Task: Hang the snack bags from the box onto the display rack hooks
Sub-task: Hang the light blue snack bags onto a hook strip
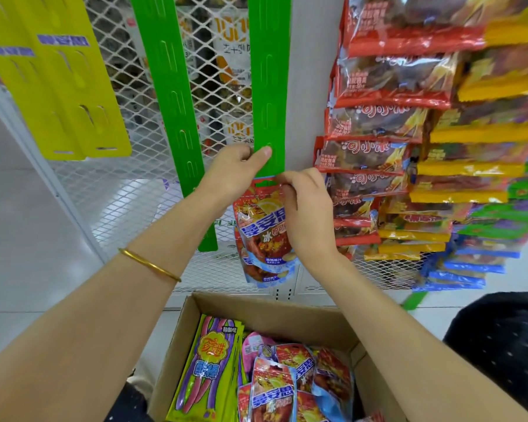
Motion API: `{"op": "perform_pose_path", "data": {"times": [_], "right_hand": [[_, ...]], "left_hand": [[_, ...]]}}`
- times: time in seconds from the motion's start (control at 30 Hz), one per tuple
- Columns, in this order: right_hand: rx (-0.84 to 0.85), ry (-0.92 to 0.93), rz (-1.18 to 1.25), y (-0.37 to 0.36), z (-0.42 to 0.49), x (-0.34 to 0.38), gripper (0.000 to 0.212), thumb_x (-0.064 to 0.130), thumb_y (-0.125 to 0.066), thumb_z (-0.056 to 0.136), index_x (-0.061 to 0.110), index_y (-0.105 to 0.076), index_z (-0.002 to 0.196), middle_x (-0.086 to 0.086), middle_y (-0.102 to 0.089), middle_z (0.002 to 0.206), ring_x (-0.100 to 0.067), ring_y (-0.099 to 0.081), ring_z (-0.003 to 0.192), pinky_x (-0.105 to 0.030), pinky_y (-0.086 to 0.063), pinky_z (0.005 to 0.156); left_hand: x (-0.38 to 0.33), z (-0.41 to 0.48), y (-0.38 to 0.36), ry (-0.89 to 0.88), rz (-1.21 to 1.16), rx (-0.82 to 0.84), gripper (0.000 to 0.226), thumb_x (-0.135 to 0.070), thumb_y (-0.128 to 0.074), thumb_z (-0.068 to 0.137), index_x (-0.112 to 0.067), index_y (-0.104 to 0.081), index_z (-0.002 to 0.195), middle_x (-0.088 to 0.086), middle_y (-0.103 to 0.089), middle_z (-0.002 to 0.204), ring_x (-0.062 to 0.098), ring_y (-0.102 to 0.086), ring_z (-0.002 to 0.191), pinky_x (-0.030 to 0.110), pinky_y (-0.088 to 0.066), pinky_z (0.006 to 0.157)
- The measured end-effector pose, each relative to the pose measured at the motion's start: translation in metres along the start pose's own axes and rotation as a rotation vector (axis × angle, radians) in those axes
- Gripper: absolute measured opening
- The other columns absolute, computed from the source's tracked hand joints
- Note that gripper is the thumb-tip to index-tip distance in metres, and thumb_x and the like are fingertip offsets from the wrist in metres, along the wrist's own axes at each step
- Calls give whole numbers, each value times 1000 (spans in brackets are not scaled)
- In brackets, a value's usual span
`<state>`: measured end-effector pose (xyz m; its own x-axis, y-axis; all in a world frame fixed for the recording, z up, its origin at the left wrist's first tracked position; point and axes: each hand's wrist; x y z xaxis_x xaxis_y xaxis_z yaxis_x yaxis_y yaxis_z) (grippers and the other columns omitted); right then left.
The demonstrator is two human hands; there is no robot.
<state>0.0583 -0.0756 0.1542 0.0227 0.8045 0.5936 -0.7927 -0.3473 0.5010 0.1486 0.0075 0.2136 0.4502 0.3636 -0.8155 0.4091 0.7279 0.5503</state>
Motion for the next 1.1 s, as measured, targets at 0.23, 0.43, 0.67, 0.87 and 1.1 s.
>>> {"op": "perform_pose_path", "data": {"times": [0.23,0.43,0.67,0.87,1.1], "right_hand": [[30,-53,40,-6,-10,-11,22,1,-46,93,3,-62,107,-9,-53,102,-17,-54,90,-15,-36,76],[83,-56,33,-4,-24,-23,18,-1,-46,91,3,-54,107,-11,-48,108,-23,-53,85,-42,-48,72],[90,-108,-149,-2,-111,-59,24,-1,-54,84,7,-55,106,-9,-53,111,-26,-57,88,-37,-49,61],[1063,-601,-167,-58,-224,-133,46,30,-57,90,12,-44,130,-10,-49,130,-24,-52,113,-34,-43,94],[1308,-605,-331,-102,-264,-171,75,39,-65,83,16,-28,144,-9,-38,144,-32,-37,130,-41,-35,106]], "left_hand": [[4,-4,0,18,-17,-26,45,-42,-48,95,-1,-55,78,23,-56,77,19,-49,67,31,-39,62],[18,-20,-7,-21,-102,-4,14,-25,-58,91,-14,-59,100,-1,-65,93,2,-63,87,11,-46,68],[73,-83,-16,-146,46,-233,37,-16,-63,86,-20,-51,121,-10,-49,117,11,-46,111,31,-41,93],[110,-109,-35,47,38,78,30,-11,-60,88,-18,-53,117,-5,-53,118,5,-48,106,18,-41,79],[132,-107,-37,145,86,167,25,-12,-59,88,-19,-56,112,-4,-56,121,9,-52,108,23,-41,88]]}}
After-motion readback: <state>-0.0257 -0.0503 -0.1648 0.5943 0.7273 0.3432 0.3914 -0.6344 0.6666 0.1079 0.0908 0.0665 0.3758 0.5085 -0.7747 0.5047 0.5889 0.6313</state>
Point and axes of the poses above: each hand's wrist, its own z-axis towards the middle knuckle, its own y-axis out of the back of the hand, x = y × z
